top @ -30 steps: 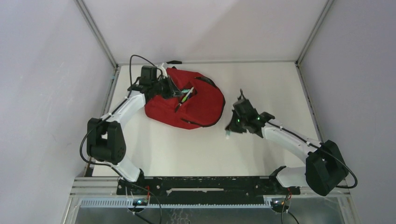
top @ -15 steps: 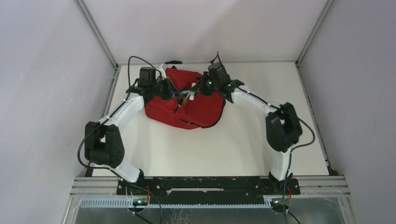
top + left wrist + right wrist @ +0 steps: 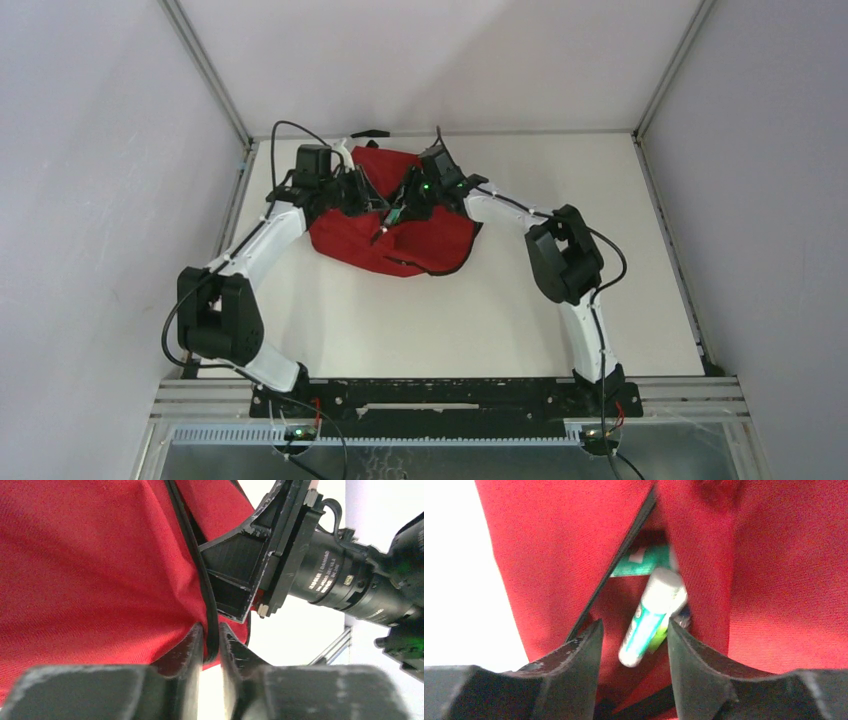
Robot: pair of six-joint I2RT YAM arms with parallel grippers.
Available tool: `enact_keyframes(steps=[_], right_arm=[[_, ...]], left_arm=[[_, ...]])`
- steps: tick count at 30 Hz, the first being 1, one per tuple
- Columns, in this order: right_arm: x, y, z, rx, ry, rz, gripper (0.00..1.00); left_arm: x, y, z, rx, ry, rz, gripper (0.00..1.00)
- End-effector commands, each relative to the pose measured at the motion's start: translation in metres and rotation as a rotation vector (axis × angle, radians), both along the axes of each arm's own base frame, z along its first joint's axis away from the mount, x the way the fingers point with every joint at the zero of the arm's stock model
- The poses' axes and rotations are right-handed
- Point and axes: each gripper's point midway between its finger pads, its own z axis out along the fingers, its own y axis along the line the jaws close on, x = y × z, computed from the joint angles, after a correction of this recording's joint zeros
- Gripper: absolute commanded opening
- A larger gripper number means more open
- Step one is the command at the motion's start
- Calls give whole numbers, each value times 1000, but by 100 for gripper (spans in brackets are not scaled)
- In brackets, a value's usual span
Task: Pack the student bag
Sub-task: Place the stationery in the student bag.
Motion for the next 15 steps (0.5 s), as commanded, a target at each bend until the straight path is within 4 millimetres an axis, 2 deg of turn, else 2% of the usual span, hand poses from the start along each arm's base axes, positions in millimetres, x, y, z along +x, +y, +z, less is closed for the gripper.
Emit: enact_keyframes(steps=[1,2,3,7,12,15], right_arm=[[-7,-11,53,9,-126,0,62],[-10,-16,60,9,-148,-8,66],[-14,-23,73,13,-179,-15,67],[-28,-42,94,-3,-249,-18,68],[-44,-70,100,-46,-286,-35,67],[-53,-95,80,-126,-279,-60,60]], left_arm=[[-6,-6,21,-20,-56,-39,40],[-5,-5,22,-15,-55,-36,52],[-4,-5,22,-11,-54,-31,59],[-2,1,27,10,-74,0,69],[-5,21,39,94,-116,71,68],[-15,35,42,151,-139,113,52]])
